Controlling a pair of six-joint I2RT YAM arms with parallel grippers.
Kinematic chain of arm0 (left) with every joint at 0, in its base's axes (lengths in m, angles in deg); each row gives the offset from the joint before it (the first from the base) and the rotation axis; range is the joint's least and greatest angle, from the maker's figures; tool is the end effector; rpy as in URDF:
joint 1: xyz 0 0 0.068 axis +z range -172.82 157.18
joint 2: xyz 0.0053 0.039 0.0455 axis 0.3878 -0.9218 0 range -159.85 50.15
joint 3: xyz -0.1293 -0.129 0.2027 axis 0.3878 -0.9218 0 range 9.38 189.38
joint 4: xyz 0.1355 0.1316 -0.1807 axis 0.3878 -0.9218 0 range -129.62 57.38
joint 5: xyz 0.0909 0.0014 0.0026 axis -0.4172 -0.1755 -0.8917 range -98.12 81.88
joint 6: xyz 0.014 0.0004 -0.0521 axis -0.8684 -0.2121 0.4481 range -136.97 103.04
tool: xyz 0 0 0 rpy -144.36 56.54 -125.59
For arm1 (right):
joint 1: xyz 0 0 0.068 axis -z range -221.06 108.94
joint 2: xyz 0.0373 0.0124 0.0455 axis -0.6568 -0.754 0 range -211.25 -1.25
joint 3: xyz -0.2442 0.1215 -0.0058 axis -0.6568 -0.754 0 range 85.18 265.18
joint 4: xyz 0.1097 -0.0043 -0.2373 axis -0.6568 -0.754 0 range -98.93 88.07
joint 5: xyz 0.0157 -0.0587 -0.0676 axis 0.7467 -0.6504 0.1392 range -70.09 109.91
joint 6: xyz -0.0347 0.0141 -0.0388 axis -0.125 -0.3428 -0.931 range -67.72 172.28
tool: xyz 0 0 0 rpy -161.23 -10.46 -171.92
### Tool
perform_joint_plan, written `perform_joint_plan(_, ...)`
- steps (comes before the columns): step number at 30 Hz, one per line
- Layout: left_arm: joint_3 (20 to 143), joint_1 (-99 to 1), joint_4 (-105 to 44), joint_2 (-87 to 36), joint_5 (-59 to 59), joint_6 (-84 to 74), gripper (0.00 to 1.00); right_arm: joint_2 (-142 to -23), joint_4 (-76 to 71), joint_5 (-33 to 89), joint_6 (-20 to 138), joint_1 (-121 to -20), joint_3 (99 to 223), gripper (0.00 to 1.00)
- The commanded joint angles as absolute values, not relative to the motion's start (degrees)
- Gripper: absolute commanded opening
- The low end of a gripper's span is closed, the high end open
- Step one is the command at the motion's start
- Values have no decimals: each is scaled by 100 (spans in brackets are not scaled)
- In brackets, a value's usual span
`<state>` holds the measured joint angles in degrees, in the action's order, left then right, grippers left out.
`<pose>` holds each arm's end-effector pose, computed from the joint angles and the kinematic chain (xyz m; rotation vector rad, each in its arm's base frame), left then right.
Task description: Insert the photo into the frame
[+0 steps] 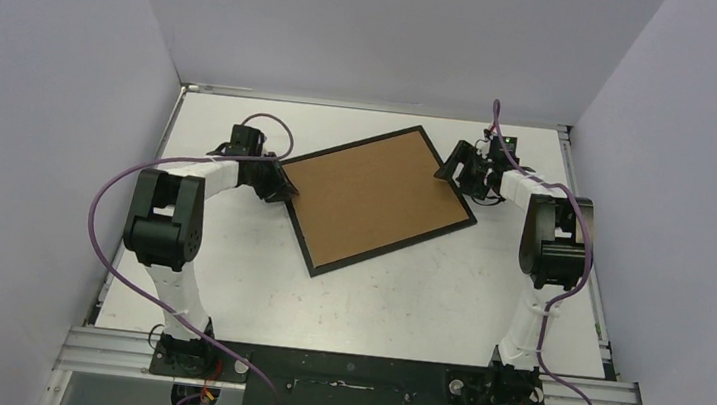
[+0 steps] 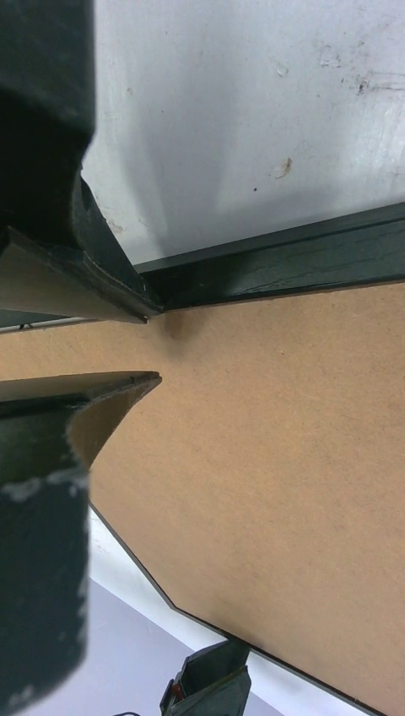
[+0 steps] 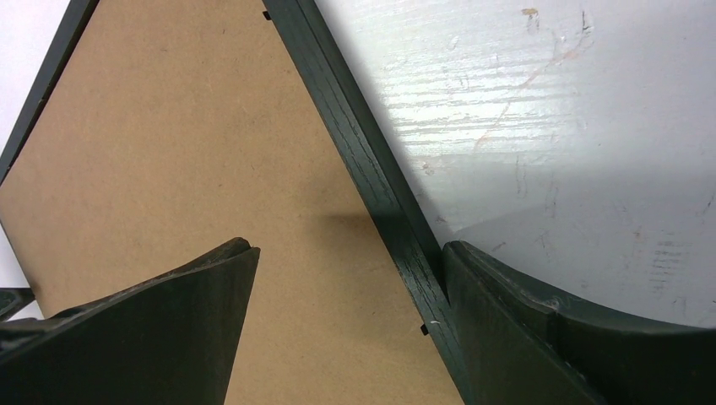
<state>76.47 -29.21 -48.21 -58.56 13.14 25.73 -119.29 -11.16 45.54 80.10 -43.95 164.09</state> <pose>0.3818 -0.0559 0.1556 -0.6907 2.5793 -0.7808 0.4411 0.0376 0.1592 0.3212 2.4325 0.7824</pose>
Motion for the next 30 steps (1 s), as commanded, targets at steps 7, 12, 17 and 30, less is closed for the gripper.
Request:
perform_joint_plan(7,7396,-3347,-3341,-6005,2183,2726,21,-12410,-1661,5042,8121,-4607,16309,82)
perform_joint_plan(12,7619,-3418,-3781,-6135,1768,2516,21,-12433,-1652,5037,8123,-4607,16305,82)
perform_joint_plan(17,7749,-3504,-4252,-6113,1209,2326,26,-12408,-1661,4985,8087,-4615,16296,82)
perform_joint_plan(30,8030,-3636,-4437,-6180,895,2072,33,-12259,-1625,4927,7998,-4685,16198,82)
